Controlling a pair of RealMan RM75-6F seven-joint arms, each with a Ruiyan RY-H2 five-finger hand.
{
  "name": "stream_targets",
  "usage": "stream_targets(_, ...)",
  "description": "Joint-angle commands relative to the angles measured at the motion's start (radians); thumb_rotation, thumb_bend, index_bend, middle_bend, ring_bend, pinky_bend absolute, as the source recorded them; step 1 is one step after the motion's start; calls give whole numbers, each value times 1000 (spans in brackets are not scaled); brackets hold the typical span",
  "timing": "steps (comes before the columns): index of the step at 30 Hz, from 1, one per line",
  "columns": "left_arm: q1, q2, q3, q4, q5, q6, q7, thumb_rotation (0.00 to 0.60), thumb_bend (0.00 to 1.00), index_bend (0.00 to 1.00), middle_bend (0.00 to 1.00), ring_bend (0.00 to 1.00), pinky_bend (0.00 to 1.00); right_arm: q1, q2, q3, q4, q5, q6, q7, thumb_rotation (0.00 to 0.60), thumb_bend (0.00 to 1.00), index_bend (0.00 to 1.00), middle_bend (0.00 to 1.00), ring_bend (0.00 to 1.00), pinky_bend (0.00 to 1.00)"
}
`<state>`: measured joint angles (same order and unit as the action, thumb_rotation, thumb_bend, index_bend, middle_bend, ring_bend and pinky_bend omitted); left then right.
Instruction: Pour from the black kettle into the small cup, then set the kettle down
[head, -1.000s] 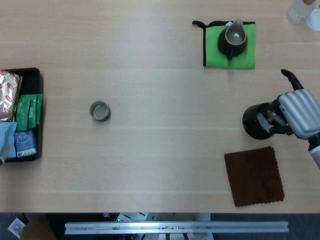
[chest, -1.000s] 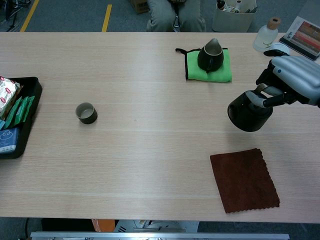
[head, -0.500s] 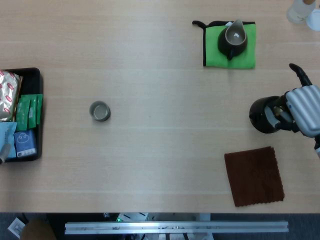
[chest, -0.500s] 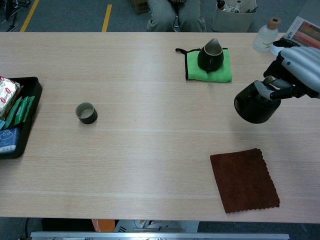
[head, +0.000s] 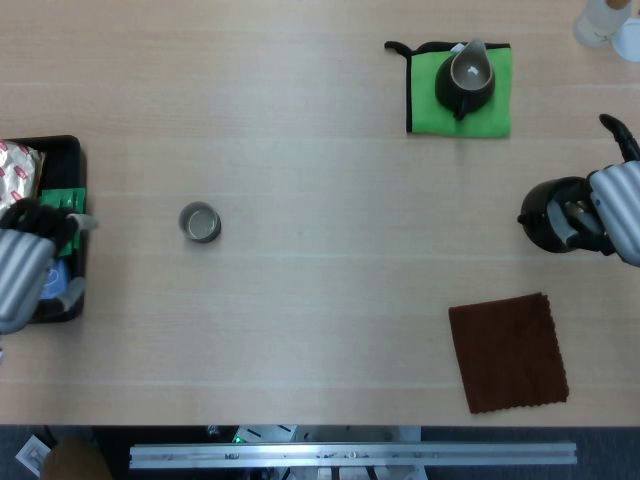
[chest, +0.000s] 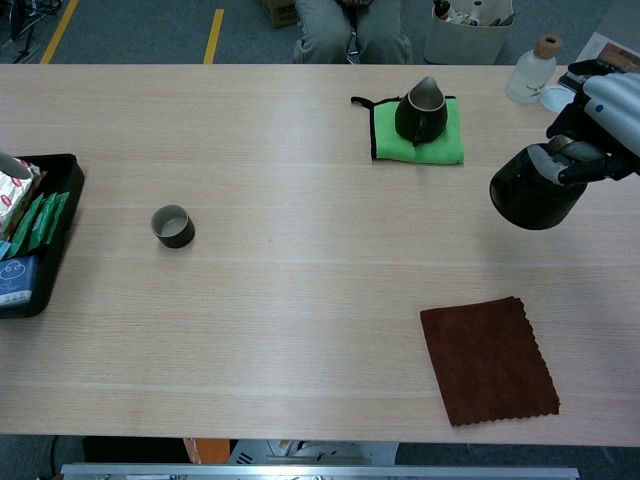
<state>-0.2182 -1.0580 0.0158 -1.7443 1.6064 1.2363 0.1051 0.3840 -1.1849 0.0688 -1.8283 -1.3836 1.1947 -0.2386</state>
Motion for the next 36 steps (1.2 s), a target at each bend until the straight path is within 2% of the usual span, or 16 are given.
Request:
stream_targets(1,-83,-40,-22,-22,-29,-112,20,600,271,264,270,233,171,-1,1,1,4,3,1,-7,484,470,1000,1000,965,21)
stream_targets(6,-181,-120,-61,-5,-130,-259,121,600,271,257,262,229,171,-1,1,0,8,9,-4,-9,497,470,1000,1000,965,22)
stream_targets(9,-227,-165,-84,17,-233,-326,217,600,271,224,230,218,171,-2,5,3,6,9,-2,-7,500,470,1000,1000,965,21)
stream_targets(12,-260,-220,-105,41,-323,-348,293,600,270,181,205,209,171,-2,10,6,4,10,-2,-5,507,469,1000,1000,966,21)
stream_targets(17,-308,-296,-124,92,-456,-368,374,600,271,169,173,174,171,-3,19,7,1,7,-2,4,513,470,1000,1000,965,21)
stream_targets(25,-378,-375,-106,142,-600,-400,471,600,270,139,93,46,90,-4,26,6,-1,5,-5,17,517,469,1000,1000,965,22)
stream_targets(36,-439,-430,-69,183,-708,-369,573,600,270,138,84,35,88,-13,37,3,5,-11,3,46,524,470,1000,1000,965,30)
